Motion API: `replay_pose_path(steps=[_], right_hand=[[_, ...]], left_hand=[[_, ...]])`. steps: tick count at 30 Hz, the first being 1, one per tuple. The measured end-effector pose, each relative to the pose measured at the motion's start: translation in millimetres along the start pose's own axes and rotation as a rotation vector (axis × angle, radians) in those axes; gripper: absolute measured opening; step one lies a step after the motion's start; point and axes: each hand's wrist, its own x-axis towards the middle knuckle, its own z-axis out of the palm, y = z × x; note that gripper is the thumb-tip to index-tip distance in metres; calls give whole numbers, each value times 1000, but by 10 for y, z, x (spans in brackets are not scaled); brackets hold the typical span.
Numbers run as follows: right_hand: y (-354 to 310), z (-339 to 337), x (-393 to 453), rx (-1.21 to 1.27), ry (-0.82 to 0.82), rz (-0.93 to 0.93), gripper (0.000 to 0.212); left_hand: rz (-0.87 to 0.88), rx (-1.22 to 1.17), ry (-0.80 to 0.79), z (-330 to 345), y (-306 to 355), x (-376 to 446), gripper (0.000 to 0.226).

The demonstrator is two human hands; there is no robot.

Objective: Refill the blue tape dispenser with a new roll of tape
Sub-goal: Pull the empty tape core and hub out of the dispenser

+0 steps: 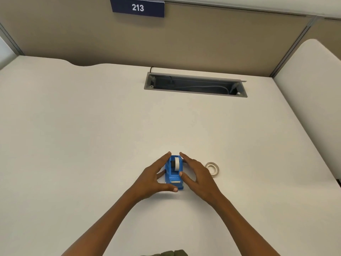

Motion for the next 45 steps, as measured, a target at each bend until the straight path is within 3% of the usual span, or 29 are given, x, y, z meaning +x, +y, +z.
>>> replay_pose_path(steps=[9, 30, 35, 37, 41, 45], right_hand=[[-34, -40, 117, -37, 46, -89, 57], [-191, -102, 236, 88, 28, -16, 43], [-309, -195, 244, 279, 105, 25, 43], [-360, -249, 240, 351, 117, 14, 46], [-451, -296, 232, 487, 101, 36, 42], [-487, -273, 208, 567, 84, 86, 30]], left_hand=[[1, -22, 35, -17, -80, 30, 90], [-12, -9, 31, -29, -48, 45, 92], [11, 46, 27, -64, 66, 14, 97], [65, 59, 114, -75, 173, -11, 87], [176, -86, 308, -96, 416, -28, 45], [109, -282, 349, -91, 562, -24, 22]])
